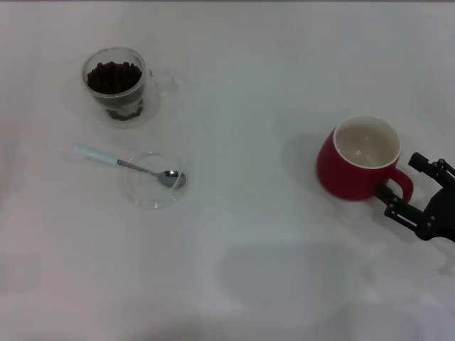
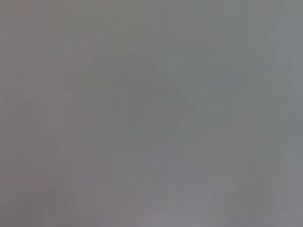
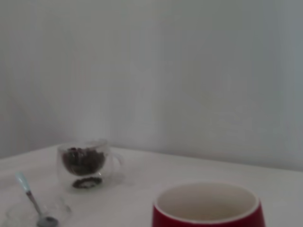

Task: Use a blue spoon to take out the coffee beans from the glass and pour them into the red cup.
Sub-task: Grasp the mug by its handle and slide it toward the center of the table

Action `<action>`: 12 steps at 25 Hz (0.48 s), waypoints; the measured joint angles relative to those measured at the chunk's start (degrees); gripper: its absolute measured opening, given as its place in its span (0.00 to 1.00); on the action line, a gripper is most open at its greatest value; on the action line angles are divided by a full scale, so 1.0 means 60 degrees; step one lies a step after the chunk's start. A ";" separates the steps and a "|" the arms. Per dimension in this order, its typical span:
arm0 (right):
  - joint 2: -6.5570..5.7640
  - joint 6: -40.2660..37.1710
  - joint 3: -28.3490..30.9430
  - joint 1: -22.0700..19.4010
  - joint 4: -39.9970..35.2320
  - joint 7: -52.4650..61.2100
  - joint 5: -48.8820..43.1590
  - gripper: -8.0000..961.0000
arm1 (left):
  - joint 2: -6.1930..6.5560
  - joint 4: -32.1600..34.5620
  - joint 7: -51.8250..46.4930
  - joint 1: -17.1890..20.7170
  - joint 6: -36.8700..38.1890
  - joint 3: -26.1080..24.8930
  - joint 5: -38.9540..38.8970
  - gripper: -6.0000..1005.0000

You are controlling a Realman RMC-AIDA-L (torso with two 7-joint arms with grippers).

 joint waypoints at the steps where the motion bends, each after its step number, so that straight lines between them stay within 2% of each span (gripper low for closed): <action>1: 0.0000 0.0067 0.0005 -0.0001 0.0005 -0.0011 0.0011 0.88 | 0.0000 0.0000 0.0000 0.0000 0.0000 0.0000 0.0001 0.59; 9: 0.0000 0.0152 0.0016 -0.0058 0.0060 -0.0037 -0.0021 0.81 | -0.0020 0.0000 0.0000 -0.0004 0.0000 -0.0001 0.0027 0.59; 12: 0.0000 0.0094 0.0017 -0.0069 0.0065 -0.0038 -0.0031 0.68 | -0.0038 0.0000 0.0000 -0.0013 0.0000 0.0002 0.0039 0.59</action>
